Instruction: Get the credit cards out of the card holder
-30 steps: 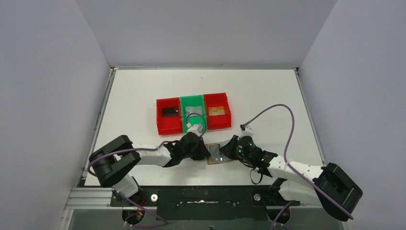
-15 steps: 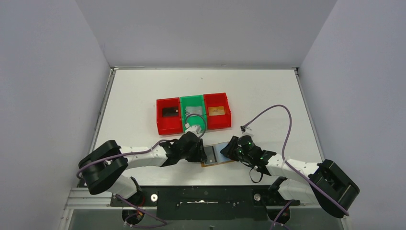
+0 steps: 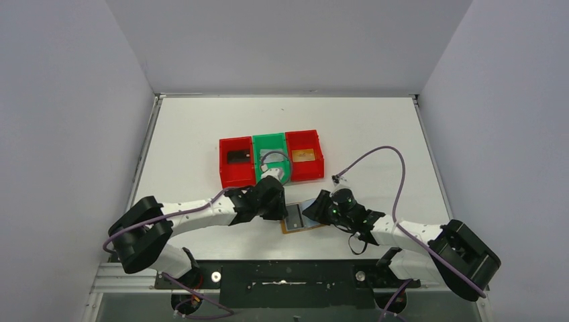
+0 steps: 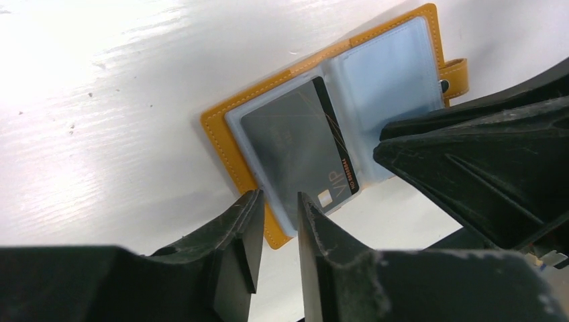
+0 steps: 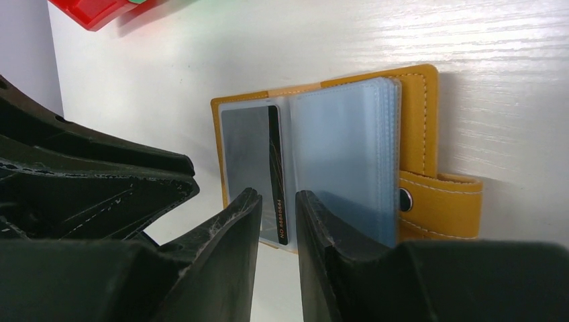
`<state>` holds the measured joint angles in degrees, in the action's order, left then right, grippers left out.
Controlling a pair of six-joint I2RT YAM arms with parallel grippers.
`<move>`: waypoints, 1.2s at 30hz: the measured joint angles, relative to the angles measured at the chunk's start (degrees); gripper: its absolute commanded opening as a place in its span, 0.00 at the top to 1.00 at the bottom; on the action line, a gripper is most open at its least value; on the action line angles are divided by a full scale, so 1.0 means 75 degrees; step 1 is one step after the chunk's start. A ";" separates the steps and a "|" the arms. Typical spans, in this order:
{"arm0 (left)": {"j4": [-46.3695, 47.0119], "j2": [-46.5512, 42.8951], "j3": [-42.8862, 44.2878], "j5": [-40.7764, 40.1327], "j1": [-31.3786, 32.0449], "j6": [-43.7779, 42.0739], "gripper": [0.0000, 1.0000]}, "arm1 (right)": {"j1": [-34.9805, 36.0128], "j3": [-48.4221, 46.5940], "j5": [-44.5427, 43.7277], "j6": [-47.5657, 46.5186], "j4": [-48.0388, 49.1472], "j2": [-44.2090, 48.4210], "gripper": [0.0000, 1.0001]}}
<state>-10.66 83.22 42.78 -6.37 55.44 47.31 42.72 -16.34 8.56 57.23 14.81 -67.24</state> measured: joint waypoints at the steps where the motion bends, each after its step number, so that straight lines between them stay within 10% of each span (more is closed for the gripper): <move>1: 0.0032 0.0015 0.0000 0.0082 -0.0006 0.0000 0.79 | 0.0000 0.0000 0.0032 -0.0003 0.0026 -0.0038 0.72; 29: 0.1530 0.0880 -0.0341 0.0571 -0.0152 0.0548 1.00 | -0.0020 0.0114 0.0498 0.0099 0.1157 -0.0985 0.62; 36: 0.1743 0.0851 -0.0493 0.0498 -0.0157 0.0644 1.00 | -0.0131 0.0146 0.0510 0.0207 0.1679 -0.1346 0.76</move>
<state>2.42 89.60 39.09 -2.63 54.26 52.14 41.74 -15.25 12.38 58.78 27.40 -77.34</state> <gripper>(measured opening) 0.010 0.331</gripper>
